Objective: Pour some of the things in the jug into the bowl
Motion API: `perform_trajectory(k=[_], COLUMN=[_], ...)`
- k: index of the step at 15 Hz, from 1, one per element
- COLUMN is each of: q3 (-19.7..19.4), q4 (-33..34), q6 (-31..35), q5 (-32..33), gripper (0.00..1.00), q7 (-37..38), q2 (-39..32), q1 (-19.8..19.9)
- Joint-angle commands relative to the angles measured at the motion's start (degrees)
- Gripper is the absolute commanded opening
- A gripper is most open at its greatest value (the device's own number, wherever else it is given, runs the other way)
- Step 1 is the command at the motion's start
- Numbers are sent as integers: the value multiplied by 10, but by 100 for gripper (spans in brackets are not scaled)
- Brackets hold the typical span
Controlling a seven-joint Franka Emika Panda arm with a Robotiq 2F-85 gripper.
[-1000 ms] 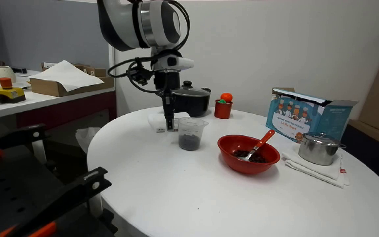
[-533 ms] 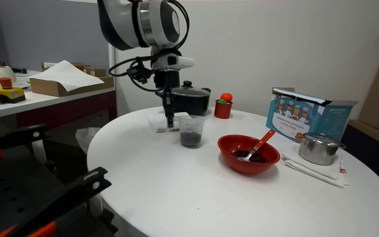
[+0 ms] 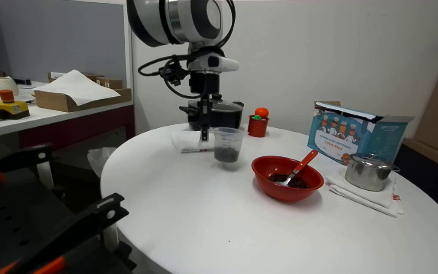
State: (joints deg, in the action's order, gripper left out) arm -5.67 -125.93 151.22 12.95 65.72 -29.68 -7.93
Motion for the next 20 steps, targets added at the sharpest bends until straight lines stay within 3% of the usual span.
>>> perform_trajectory(k=[1, 5, 7, 10, 15, 20], q3=[36, 81, 81, 64, 16, -8], q4=[-29, -23, -14, 7, 39, 70], q6=[0, -40, -75, -147, -255, -343], q5=[-96, -242, -302, -381, -433, -512], gripper=[6, 6, 6, 6, 6, 6], q7=[-122, -288, -351, -428, -474, -561], q2=[48, 71, 82, 88, 77, 66], q1=[62, 132, 153, 182, 224, 274])
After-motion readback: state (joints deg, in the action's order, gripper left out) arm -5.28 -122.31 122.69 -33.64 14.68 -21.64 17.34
